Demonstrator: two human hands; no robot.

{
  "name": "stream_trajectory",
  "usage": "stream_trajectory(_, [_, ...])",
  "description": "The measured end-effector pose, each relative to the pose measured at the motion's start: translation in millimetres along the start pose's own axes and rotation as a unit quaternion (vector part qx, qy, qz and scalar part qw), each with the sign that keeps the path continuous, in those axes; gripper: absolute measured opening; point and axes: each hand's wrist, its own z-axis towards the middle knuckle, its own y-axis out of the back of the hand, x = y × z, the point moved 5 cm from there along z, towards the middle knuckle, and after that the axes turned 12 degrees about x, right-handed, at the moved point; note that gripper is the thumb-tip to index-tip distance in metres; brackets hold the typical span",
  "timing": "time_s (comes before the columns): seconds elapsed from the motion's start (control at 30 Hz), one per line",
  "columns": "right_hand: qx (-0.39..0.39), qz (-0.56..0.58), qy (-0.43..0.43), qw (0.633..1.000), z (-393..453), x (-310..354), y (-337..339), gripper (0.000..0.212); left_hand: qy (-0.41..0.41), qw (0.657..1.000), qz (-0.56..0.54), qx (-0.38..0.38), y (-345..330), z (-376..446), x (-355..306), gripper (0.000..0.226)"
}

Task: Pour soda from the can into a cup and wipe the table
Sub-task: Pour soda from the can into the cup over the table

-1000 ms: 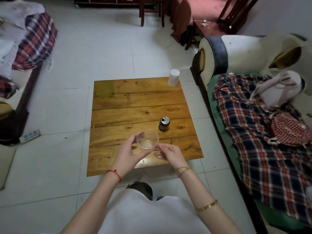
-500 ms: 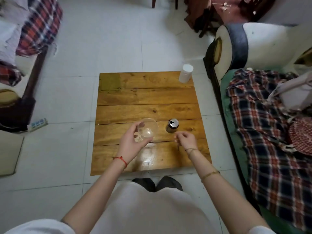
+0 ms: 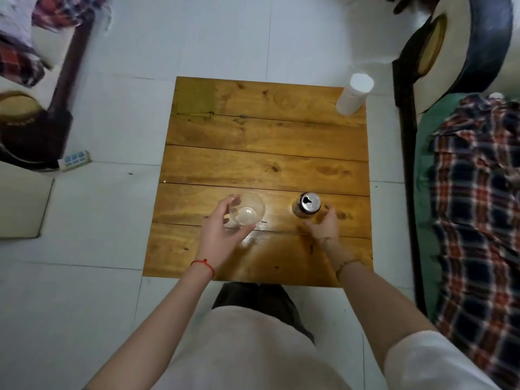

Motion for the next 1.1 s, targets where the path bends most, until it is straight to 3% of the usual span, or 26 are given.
stream_trajectory(0.1, [-0.01, 0.021, 0.026, 0.999, 22.4, -12.7, -8.9, 0.09, 0.008, 1.0, -0.001, 0.001, -13.6, 11.9, 15.1, 0.071])
stream_trajectory(0.33, [-0.07, 0.004, 0.102, 0.992, 43.8, -15.5, -14.4, 0.073, 0.018, 1.0, -0.007, 0.006, -34.1, 17.3, 27.5, 0.071])
stream_trajectory(0.47, [-0.059, -0.006, 0.114, 0.992, 34.2, -7.9, -6.1, 0.069, 0.017, 1.0, -0.012, 0.007, -32.5, 13.3, 18.9, 0.071])
stream_trajectory(0.73, [-0.03, 0.049, 0.205, 0.977, -41.5, 53.6, 32.3, 0.06, -0.015, 1.0, 0.005, -0.013, -7.2, -2.6, -33.8, 0.065])
stream_trajectory(1.1, [-0.059, -0.005, 0.382, 0.922, -167.8, 160.1, 99.9, 0.069, -0.111, 0.993, 0.017, -0.025, 22.3, -28.8, -121.9, 0.066])
